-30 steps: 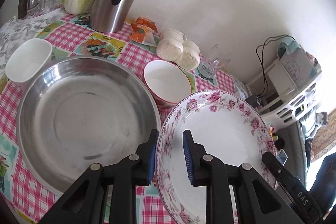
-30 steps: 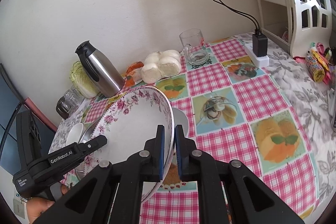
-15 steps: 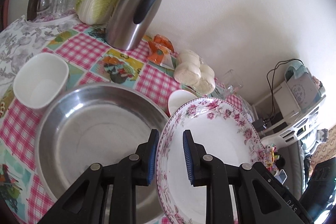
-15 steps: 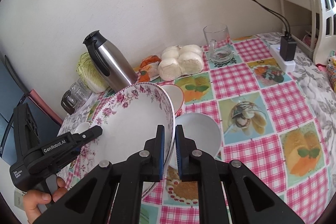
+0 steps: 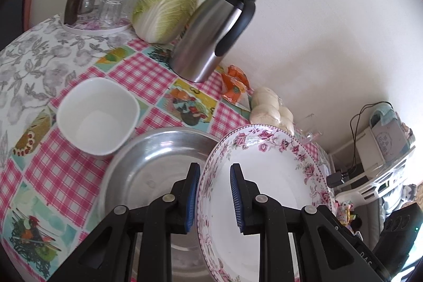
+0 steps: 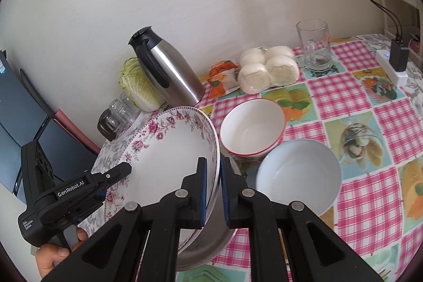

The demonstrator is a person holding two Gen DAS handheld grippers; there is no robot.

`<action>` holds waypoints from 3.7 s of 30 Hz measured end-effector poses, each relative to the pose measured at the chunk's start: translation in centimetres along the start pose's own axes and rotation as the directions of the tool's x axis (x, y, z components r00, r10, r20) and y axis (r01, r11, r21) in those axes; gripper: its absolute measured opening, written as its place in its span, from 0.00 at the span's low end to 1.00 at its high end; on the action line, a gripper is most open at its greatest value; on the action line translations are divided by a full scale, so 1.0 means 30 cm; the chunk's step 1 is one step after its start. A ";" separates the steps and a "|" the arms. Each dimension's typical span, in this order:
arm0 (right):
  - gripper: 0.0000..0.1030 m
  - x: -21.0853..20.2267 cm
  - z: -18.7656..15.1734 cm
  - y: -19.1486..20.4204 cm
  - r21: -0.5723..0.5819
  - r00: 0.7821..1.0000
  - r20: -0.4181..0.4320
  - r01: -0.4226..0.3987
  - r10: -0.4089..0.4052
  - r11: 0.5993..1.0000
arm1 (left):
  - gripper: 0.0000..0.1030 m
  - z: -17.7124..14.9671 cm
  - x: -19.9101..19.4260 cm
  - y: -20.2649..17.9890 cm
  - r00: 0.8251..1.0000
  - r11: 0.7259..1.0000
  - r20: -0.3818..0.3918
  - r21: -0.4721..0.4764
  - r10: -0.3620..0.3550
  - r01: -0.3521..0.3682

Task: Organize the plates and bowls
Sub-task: 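Carry the pink floral plate with both tools over the steel basin, then lower the floral plate flat into the steel basin and open both tools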

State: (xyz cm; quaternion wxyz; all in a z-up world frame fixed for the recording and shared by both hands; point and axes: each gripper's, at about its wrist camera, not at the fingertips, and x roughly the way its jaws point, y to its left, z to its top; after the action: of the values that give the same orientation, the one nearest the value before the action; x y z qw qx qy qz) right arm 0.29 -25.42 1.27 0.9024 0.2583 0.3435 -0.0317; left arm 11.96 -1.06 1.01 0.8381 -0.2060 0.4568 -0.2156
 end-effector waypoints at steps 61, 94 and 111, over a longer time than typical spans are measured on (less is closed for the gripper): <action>0.12 0.314 -0.114 -0.015 0.021 0.968 -0.242 0.074 -0.067 0.997 | 0.25 -0.074 0.225 0.190 0.953 0.966 -0.158 0.010 0.258 -0.260; 0.42 0.262 -0.080 0.083 -0.154 0.969 -0.197 0.122 -0.152 0.980 | 0.59 -0.036 0.156 0.118 0.936 0.941 -0.118 0.111 0.330 -0.318; 0.81 0.256 -0.080 0.115 -0.260 0.964 -0.145 0.179 -0.221 0.949 | 0.96 -0.038 0.157 0.088 0.901 0.892 -0.078 0.199 0.428 -0.406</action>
State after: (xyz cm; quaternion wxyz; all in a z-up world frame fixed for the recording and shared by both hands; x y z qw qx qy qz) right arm 5.50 -20.35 -3.59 0.8862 0.1108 0.4460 -0.0583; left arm 13.74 -1.64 -4.20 0.8509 -0.0144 0.5186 -0.0824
